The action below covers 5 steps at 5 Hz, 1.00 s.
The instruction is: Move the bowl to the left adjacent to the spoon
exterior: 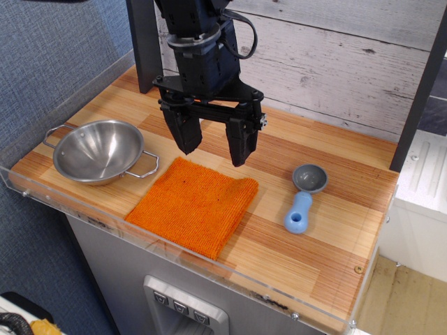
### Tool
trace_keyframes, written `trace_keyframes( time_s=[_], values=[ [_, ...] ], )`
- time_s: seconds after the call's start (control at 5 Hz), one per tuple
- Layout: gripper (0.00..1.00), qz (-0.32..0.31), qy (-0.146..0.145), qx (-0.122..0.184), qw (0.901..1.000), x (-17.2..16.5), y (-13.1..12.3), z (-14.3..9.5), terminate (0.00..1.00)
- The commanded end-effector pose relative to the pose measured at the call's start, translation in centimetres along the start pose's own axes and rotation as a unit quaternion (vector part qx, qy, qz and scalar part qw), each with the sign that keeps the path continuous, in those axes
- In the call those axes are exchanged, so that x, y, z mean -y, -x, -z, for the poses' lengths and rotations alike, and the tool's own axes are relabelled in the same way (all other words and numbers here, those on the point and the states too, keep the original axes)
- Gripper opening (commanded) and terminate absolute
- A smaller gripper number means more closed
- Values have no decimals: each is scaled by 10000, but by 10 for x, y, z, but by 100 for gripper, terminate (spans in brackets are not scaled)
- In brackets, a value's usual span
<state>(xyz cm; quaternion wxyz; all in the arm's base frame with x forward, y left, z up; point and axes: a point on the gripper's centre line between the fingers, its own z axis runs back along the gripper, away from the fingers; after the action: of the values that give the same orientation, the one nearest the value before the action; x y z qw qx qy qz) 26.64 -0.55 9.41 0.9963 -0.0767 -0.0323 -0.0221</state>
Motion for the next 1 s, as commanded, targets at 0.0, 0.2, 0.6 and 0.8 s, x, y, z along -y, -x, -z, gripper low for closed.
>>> trace_keyframes(
  time_s=[0.0, 0.2, 0.6, 0.8],
  values=[
    [100, 0, 0, 0, 10000, 0, 0, 0, 0],
    [100, 65, 3, -119, 9999, -14, -39, 20, 0],
    [100, -57, -25, -76, 10000, -63, -95, 20, 0],
    [100, -182, -125, 109, 9997, -74, -91, -7, 0]
  ],
)
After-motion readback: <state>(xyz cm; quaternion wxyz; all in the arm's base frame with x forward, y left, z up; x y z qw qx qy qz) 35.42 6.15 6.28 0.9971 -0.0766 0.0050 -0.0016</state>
